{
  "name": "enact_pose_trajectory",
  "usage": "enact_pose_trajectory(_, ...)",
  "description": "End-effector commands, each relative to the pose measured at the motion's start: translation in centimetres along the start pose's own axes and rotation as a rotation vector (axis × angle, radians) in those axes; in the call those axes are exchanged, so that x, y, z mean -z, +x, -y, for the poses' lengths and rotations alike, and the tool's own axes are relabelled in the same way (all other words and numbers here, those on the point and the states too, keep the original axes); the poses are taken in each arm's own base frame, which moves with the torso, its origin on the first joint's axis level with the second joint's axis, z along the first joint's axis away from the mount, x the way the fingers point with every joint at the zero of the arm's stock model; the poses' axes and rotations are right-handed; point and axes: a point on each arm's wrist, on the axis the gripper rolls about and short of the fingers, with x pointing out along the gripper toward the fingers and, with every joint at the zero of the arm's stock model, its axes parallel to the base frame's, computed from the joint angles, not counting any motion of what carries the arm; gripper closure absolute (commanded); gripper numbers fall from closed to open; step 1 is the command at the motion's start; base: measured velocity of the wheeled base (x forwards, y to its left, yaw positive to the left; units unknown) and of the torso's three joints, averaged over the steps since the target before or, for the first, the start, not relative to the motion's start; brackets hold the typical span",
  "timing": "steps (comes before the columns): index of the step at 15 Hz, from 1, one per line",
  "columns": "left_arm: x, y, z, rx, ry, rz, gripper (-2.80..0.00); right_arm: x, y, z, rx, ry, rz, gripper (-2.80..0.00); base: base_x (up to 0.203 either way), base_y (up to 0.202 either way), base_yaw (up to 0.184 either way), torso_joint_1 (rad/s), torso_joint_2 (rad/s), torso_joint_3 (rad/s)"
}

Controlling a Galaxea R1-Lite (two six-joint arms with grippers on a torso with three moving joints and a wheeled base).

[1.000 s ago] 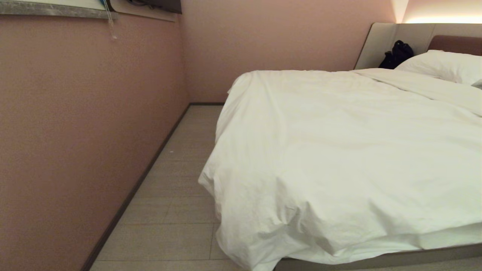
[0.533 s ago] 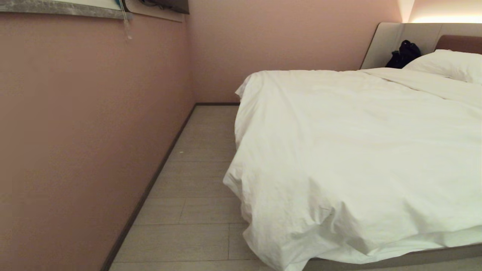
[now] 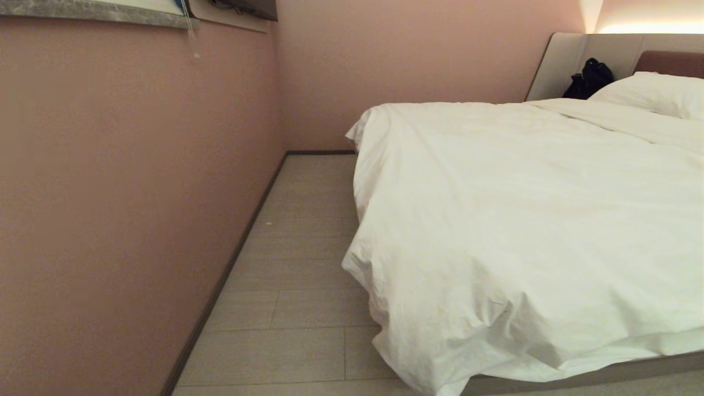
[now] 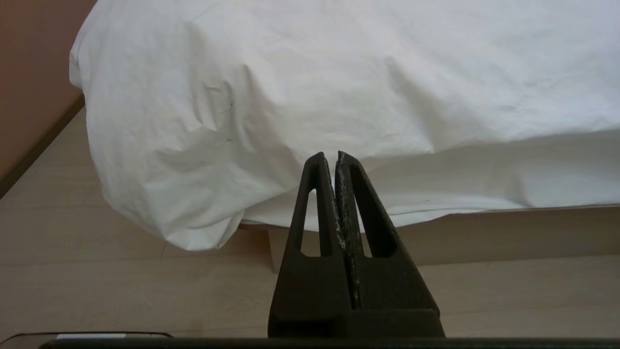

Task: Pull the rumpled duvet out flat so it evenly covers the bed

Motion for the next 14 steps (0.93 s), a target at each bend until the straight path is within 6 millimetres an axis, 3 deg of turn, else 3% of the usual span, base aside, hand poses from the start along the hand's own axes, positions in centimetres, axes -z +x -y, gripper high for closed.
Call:
enact_pose_trajectory(1,-0.01,0.01,0.0,-0.001,-0.001,-0.001,0.0,0.0,0.0,0.0,0.0,0.0,0.001,0.0,0.0,0.0,0.0,0.0,0.0,0.0)
enact_pose_trajectory(8,-0.01,0.01,0.0,-0.001,-0.001,-0.001,0.0,0.01,0.0,0.0,0.0,0.0,0.0,0.0,-0.012,0.0,0.0,0.002,0.0,0.0)
enact_pose_trajectory(14,-0.01,0.01,0.0,-0.001,-0.001,0.0,0.0,0.01,0.0,0.0,0.0,0.0,0.0,0.0,-0.189,0.0,0.002,0.002,0.0,0.001)
